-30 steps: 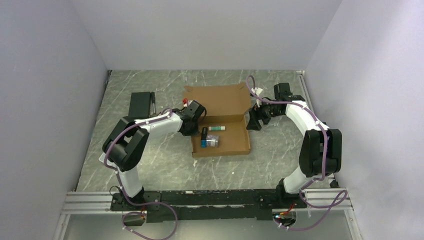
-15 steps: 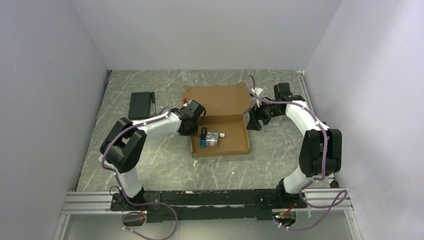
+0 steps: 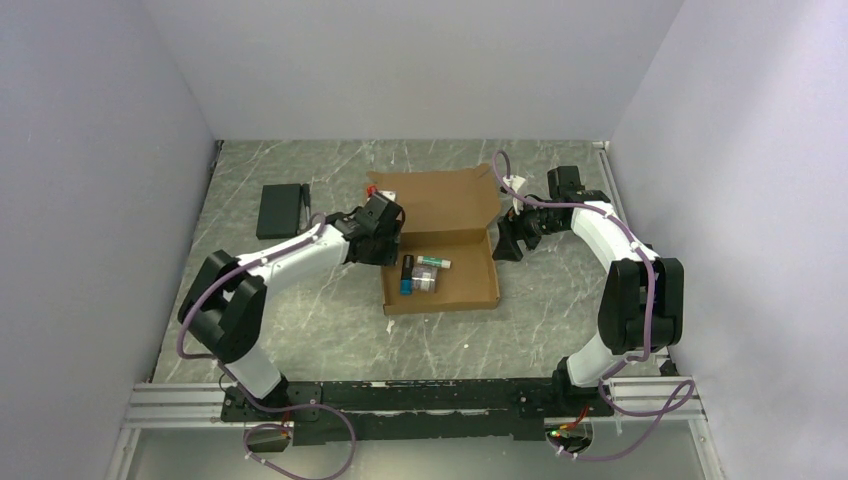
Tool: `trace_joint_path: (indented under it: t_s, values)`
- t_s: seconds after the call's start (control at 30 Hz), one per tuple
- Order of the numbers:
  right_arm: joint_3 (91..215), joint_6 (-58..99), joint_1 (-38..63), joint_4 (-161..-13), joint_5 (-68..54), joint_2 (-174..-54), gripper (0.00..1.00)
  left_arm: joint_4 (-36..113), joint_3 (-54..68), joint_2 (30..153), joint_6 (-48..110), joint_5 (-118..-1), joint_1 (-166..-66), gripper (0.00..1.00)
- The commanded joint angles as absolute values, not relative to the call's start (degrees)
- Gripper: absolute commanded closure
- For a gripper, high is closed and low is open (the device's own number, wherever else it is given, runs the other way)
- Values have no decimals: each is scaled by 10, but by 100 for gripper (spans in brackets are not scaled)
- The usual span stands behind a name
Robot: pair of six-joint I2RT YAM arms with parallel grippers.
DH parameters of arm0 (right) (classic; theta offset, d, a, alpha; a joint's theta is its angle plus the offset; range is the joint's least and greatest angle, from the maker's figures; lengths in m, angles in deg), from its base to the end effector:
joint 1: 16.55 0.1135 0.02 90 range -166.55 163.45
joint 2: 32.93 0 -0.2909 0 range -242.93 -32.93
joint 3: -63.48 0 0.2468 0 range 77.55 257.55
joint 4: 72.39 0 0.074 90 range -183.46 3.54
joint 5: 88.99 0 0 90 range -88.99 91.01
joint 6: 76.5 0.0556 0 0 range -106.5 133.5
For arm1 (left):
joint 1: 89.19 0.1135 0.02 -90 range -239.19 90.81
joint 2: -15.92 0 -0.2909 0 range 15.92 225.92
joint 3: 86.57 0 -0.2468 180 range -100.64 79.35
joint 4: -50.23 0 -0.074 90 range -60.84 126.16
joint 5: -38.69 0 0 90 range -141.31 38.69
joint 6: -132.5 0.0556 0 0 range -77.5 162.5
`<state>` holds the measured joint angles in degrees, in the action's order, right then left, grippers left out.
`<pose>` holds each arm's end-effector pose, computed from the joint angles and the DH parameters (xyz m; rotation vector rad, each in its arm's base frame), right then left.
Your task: Fold the paper box
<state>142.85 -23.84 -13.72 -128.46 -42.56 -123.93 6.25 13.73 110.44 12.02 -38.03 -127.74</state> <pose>0.3079 0.0536 0.2489 -1.0199 2.2287 0.7897 0.2800 -0.2068 0.2308 0.0972 2.5605 -0.1595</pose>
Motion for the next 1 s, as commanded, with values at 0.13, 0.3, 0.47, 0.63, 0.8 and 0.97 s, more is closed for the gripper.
trace_joint_path:
  t_s: [0.13,0.3,0.47,0.63,0.8,0.97]
  values:
    - [1440,-253,-139,-1283,-443,-1222,22,96,179,990,216,-409,-1228,28]
    - [1441,-254,-139,-1283,-443,-1222,22,122,218,949,223,-434,-1160,25]
    - [1441,-254,-139,-1283,-443,-1222,22,120,227,977,201,-417,-1073,21]
    - [1441,-254,-139,-1284,-444,-1223,22,152,218,1032,211,-487,-1000,20]
    - [1441,-256,-139,-1285,-445,-1222,22,185,209,1073,248,-538,-968,19]
    - [1440,-257,-139,-1284,-447,-1223,22,162,177,1122,280,-516,-966,15]
